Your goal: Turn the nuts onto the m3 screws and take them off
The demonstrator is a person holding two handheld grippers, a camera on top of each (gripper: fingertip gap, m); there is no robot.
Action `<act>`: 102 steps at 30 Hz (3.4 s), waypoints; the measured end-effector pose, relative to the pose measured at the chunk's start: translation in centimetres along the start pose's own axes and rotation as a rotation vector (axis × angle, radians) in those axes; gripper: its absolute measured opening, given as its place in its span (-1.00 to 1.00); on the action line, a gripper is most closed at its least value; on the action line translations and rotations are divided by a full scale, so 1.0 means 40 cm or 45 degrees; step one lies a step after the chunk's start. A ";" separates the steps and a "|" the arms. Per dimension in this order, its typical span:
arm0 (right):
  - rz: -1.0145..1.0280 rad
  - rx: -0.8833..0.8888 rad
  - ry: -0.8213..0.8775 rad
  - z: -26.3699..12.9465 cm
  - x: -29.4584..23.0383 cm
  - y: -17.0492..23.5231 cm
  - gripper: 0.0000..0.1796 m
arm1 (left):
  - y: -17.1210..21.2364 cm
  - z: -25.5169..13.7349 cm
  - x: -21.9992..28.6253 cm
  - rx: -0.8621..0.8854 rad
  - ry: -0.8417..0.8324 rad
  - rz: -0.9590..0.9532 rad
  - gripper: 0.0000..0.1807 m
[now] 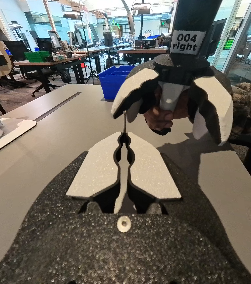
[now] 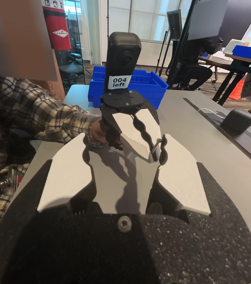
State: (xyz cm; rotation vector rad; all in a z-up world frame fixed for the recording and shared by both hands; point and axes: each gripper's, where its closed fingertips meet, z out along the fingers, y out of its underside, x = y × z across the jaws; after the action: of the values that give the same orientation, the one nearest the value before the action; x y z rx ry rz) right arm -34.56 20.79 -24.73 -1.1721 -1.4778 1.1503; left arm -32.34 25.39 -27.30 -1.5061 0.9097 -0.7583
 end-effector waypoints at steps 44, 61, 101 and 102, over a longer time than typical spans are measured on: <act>0.270 0.223 0.090 -0.018 0.085 -0.020 -0.92 | -0.016 -0.002 0.012 0.047 0.029 0.014 -0.98; 0.159 0.069 0.572 -0.015 0.109 -0.001 -0.94 | -0.004 0.003 -0.004 -0.002 -0.081 0.045 -0.98; 0.021 0.132 0.361 -0.002 0.019 -0.019 -0.22 | -0.014 0.002 0.012 0.019 0.014 -0.027 -0.98; 0.022 0.133 0.361 -0.004 0.019 -0.019 -0.23 | -0.014 0.002 0.013 0.019 0.013 -0.028 -0.98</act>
State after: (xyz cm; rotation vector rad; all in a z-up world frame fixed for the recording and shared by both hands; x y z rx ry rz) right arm -34.64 21.46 -23.87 -1.2215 -1.1812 1.0125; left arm -31.94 25.02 -26.76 -1.5028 0.8946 -0.7873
